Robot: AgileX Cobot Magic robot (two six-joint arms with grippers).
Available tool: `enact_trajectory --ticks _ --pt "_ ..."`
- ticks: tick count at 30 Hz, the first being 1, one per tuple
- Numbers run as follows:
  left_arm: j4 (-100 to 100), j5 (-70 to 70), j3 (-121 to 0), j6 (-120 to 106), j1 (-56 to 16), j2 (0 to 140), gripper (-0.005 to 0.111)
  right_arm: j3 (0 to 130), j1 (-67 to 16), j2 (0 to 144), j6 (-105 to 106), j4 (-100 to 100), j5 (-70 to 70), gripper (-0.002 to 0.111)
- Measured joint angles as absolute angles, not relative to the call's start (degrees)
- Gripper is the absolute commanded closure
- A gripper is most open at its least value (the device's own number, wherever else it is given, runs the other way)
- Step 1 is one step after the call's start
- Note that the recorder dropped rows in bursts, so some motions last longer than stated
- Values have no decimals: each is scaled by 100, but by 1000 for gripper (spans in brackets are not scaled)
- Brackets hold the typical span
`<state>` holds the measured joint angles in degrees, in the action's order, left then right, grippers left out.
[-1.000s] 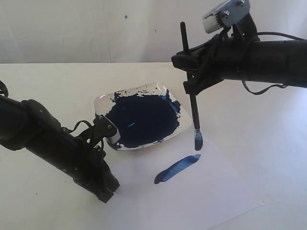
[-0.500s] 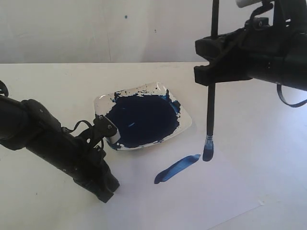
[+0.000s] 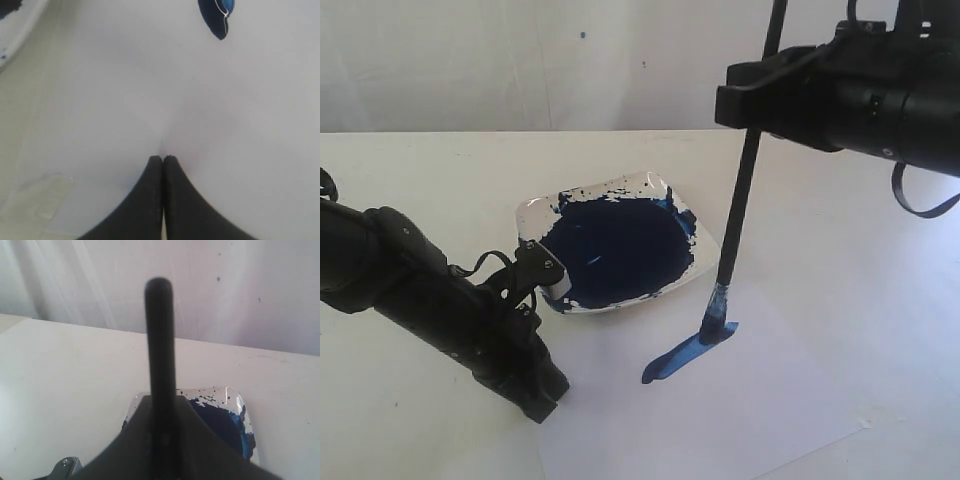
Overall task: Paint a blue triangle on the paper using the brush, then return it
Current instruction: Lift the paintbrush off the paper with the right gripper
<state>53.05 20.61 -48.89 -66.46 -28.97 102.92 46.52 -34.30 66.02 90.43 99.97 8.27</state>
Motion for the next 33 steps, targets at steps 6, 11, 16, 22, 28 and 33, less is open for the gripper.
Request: enact_trajectory --ticks 6,11,16,22,28,33 --pt "5305 2061 -4889 -6646 -2897 10292 107 4788 -3430 6599 9592 10005 969 108" --pt "5305 2061 -4889 -6646 -2897 10292 107 4929 -3430 6577 10981 10010 1466 108" --pt "5305 2061 -4889 -6646 -2897 10292 107 4951 -3430 6566 11455 10010 1432 108" --pt "5305 2061 -4889 -6646 -2897 10292 107 4951 -3430 6566 11476 10010 1585 108" --pt "5305 2061 -4889 -6646 -2897 10292 107 4951 -3430 6566 11984 9999 1617 108" --pt "5305 2061 -4889 -6646 -2897 10292 107 4951 -3430 6566 12118 9999 1616 108"
